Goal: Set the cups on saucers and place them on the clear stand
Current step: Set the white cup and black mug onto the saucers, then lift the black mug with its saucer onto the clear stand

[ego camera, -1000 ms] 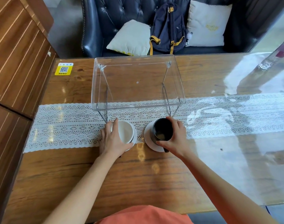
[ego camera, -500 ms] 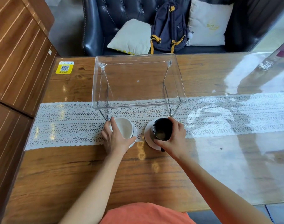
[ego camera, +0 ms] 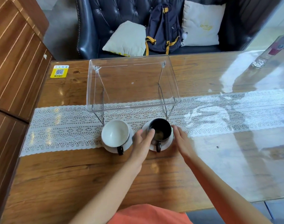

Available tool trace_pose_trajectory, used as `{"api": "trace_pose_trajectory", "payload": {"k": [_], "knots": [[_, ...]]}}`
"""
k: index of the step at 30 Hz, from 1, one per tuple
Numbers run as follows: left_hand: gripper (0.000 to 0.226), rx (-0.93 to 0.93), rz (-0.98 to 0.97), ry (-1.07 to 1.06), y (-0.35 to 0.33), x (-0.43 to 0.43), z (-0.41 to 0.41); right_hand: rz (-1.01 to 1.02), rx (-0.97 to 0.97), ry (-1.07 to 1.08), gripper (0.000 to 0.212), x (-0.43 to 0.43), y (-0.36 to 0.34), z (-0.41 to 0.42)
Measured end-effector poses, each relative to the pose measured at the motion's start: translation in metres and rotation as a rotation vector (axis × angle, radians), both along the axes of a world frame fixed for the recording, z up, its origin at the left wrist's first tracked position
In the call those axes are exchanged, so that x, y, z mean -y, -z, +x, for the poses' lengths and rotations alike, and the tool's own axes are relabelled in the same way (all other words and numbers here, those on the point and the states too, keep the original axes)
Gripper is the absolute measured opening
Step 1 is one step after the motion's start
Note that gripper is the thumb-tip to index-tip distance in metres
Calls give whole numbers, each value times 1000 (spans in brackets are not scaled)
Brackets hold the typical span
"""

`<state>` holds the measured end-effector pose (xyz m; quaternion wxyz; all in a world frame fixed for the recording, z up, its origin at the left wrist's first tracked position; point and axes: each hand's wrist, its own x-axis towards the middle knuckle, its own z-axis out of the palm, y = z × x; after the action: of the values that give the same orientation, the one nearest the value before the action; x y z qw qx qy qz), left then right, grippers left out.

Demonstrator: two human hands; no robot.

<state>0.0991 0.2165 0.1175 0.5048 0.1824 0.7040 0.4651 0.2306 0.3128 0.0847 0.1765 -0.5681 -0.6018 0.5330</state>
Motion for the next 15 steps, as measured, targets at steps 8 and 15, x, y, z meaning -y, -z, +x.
{"api": "trace_pose_trajectory", "payload": {"k": [8,15], "knots": [[53,14,-122,35,22,-27,-11,-189,-60,-7,38,6,-3,3],[44,46,-85,17,27,-18,-8,-121,-21,-19,42,9,-3,7]]}}
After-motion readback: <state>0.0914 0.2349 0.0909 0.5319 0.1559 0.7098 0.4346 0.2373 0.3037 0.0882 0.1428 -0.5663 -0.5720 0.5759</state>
